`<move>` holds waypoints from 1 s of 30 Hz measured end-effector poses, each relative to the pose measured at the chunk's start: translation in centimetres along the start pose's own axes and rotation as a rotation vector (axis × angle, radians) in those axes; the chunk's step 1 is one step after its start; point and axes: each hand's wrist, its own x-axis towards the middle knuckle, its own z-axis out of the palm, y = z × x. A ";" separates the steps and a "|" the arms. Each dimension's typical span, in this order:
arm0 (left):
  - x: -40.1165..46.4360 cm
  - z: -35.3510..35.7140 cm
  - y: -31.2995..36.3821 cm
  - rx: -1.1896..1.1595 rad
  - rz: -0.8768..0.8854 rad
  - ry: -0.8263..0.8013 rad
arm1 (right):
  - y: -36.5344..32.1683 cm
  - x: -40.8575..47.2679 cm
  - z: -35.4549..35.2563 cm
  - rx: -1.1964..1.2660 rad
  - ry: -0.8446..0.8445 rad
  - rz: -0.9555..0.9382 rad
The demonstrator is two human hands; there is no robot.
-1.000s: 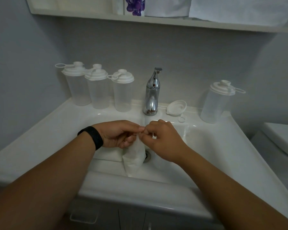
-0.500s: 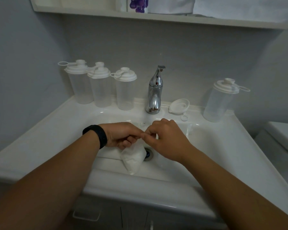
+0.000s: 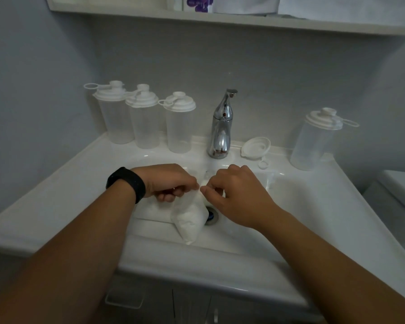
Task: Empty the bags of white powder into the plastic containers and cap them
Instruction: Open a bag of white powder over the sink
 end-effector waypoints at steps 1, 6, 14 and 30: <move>0.0 0.0 0.1 -0.002 0.009 0.006 | 0.0 0.0 0.0 -0.011 -0.008 0.002; -0.3 0.1 0.3 -0.034 0.081 -0.031 | -0.1 0.0 0.1 -0.027 -0.008 -0.010; -0.4 -0.5 0.2 -0.415 0.283 -0.312 | 0.0 0.0 -0.3 0.083 0.009 -0.012; 0.0 1.0 0.4 -0.369 0.331 -0.288 | 0.4 -0.1 -0.8 0.449 -0.075 0.043</move>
